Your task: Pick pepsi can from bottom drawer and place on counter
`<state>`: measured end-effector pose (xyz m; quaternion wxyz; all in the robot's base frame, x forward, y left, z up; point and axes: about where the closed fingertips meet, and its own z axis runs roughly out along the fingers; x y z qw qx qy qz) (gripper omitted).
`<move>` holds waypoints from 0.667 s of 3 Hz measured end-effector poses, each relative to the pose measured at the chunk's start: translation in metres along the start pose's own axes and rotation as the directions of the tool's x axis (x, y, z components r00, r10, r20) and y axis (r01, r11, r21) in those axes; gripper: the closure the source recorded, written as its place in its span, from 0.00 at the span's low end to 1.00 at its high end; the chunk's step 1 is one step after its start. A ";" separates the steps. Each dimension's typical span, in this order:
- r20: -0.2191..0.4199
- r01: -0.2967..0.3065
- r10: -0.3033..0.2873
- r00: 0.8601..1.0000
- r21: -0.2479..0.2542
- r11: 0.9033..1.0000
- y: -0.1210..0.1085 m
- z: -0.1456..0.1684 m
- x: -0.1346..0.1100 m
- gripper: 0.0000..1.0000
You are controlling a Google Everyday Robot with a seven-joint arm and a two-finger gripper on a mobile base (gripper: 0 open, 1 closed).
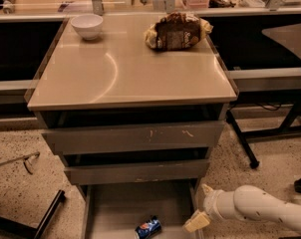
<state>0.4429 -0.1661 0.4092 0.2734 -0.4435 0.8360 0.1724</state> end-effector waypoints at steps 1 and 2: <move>0.024 0.037 -0.035 0.999 -0.088 0.995 0.018 0.037 0.015 0.00; 0.024 0.037 -0.035 0.999 -0.088 0.995 0.018 0.037 0.015 0.00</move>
Offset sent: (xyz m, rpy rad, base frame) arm -0.0058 0.0149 -0.0295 0.0370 0.0139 0.0642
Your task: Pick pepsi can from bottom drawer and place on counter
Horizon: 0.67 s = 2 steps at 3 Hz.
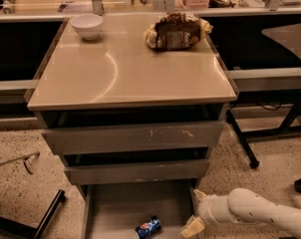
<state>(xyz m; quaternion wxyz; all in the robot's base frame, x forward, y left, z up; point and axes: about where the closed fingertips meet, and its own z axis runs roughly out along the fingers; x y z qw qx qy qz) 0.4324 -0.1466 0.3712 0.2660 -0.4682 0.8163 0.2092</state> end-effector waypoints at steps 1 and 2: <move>-0.004 0.021 -0.021 1.000 -0.016 1.000 0.004 0.022 0.002 0.00; -0.008 0.066 -0.066 0.998 -0.041 0.997 0.015 0.051 0.005 0.00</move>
Offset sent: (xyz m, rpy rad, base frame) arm 0.0043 0.0881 -0.1181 -0.0345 -0.1234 0.1515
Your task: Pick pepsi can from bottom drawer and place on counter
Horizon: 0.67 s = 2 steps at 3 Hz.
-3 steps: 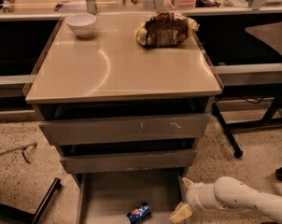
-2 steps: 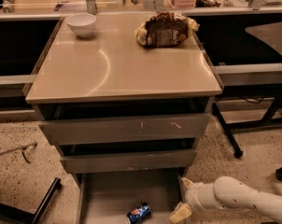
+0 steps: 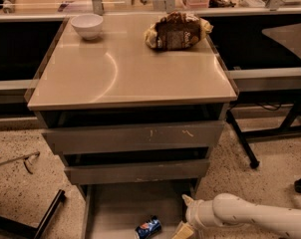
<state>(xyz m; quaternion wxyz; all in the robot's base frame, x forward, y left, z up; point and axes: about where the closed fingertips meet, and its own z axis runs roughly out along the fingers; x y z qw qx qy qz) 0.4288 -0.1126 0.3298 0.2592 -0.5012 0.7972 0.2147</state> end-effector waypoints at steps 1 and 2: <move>0.003 0.062 -0.062 0.998 -0.011 0.998 0.005 0.065 0.009 0.00; 0.002 0.113 -0.113 0.994 -0.002 0.994 0.013 0.116 0.020 0.00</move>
Offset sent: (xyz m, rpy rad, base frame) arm 0.0087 0.0835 -0.1491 -0.0513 -0.1220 0.1291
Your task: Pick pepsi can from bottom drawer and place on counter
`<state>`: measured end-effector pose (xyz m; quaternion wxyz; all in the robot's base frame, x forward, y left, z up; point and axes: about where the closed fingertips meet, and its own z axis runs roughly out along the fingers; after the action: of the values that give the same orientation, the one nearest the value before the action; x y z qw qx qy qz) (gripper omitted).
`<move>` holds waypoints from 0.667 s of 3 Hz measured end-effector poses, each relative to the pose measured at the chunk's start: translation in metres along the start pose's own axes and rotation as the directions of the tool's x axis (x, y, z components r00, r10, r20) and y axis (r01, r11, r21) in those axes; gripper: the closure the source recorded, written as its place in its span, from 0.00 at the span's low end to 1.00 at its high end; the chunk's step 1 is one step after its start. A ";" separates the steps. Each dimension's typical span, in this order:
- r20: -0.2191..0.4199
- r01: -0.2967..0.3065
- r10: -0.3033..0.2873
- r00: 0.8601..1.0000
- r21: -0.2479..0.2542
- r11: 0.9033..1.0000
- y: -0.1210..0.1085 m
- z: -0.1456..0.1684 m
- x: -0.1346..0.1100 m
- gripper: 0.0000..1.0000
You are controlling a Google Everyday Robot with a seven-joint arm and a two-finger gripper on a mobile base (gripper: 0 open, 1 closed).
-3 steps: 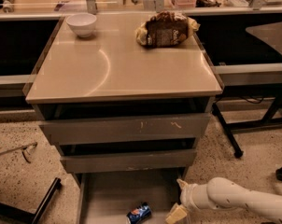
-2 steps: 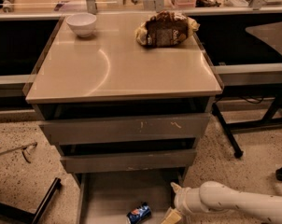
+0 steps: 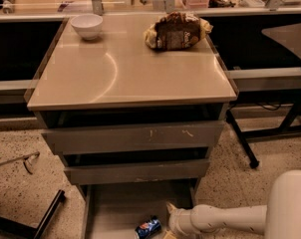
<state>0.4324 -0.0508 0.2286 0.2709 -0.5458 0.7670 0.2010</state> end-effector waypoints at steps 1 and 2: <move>0.000 0.000 0.000 1.000 0.000 1.000 0.000 0.000 0.000 0.00; 0.004 0.014 -0.014 1.000 -0.039 0.999 0.003 0.024 -0.002 0.00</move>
Offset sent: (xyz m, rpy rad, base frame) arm 0.0086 0.0399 -0.0426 0.0242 0.0437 0.0880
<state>0.4349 -0.0341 0.2115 0.2630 -0.5561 0.7586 0.2149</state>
